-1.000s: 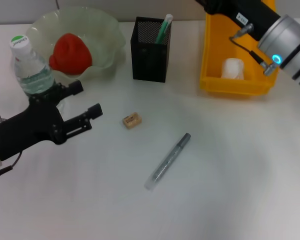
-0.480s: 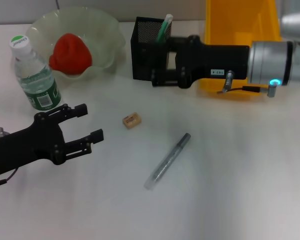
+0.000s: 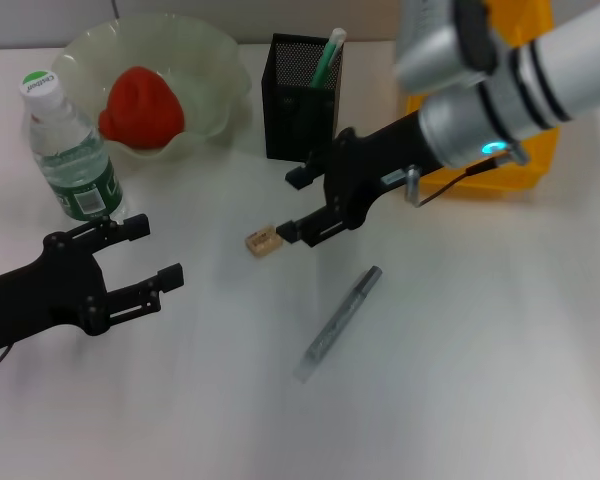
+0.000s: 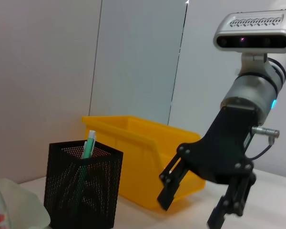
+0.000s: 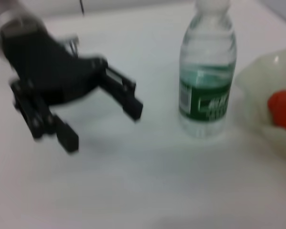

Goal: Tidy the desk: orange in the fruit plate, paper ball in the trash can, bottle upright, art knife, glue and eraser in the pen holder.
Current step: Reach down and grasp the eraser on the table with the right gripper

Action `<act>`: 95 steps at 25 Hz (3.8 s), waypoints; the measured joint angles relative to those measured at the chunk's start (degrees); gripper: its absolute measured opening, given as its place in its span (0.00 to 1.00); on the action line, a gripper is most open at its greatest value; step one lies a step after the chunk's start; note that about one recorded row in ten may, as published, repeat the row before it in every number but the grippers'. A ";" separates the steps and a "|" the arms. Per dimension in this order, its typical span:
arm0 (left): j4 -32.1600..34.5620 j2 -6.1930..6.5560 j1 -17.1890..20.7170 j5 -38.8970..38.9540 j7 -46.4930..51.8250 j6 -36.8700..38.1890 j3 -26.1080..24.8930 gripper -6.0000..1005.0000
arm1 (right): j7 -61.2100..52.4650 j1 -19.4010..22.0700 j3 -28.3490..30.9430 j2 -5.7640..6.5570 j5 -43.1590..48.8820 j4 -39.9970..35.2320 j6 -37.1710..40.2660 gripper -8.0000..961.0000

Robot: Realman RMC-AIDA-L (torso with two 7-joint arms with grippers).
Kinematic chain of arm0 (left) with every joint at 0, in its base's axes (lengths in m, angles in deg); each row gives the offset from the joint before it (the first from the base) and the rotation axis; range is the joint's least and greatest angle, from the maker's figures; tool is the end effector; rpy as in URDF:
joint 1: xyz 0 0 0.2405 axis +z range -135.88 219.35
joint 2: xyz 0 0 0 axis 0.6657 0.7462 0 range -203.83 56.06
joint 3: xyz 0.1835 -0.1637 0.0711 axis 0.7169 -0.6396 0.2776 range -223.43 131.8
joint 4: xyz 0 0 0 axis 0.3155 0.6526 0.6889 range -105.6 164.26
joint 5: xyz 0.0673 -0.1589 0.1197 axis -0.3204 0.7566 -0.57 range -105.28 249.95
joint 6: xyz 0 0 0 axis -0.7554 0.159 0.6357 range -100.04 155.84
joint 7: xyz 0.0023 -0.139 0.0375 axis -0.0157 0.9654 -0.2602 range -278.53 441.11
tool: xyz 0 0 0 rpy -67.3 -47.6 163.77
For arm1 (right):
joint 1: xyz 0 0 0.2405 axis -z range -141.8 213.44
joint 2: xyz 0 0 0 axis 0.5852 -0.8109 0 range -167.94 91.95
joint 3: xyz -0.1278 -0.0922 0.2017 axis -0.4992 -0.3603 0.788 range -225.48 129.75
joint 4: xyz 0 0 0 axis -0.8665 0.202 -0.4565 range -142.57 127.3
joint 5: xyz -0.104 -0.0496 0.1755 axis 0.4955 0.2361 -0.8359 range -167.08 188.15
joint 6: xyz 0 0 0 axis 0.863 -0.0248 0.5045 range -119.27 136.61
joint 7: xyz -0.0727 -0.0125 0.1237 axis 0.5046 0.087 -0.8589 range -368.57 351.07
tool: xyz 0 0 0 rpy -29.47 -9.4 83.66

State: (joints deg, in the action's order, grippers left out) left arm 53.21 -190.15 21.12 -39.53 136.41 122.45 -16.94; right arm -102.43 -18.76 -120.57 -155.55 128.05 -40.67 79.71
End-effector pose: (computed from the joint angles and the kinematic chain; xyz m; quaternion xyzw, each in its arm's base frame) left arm -0.3237 0.2626 0.0043 -0.9100 -0.1881 -0.3050 0.2087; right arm 0.1387 0.4006 -0.0725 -0.9971 0.0621 0.0144 0.0420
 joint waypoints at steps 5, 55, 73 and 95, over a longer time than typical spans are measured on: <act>0.02 -0.58 0.59 0.16 -0.97 -0.11 -0.05 0.78 | -1.47 -3.26 -2.06 -1.98 6.49 1.43 -3.36 0.76; -0.60 -2.02 0.64 1.35 -0.38 0.27 -1.89 0.78 | 4.67 -4.31 -26.88 -2.32 -16.35 9.03 -22.29 0.73; -0.88 -2.24 0.26 1.51 -0.81 0.45 -1.89 0.78 | 6.58 -4.22 -29.05 -2.32 -20.37 10.54 -23.58 0.48; -2.75 -2.29 -0.56 2.21 -2.00 0.54 -1.89 0.78 | 6.72 -4.22 -29.95 -2.33 -21.39 11.53 -25.25 0.47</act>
State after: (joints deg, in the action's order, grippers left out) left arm 50.46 -192.44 20.55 -37.32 134.41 123.00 -18.83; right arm -95.71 -22.98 -150.52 -157.88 106.66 -29.14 54.46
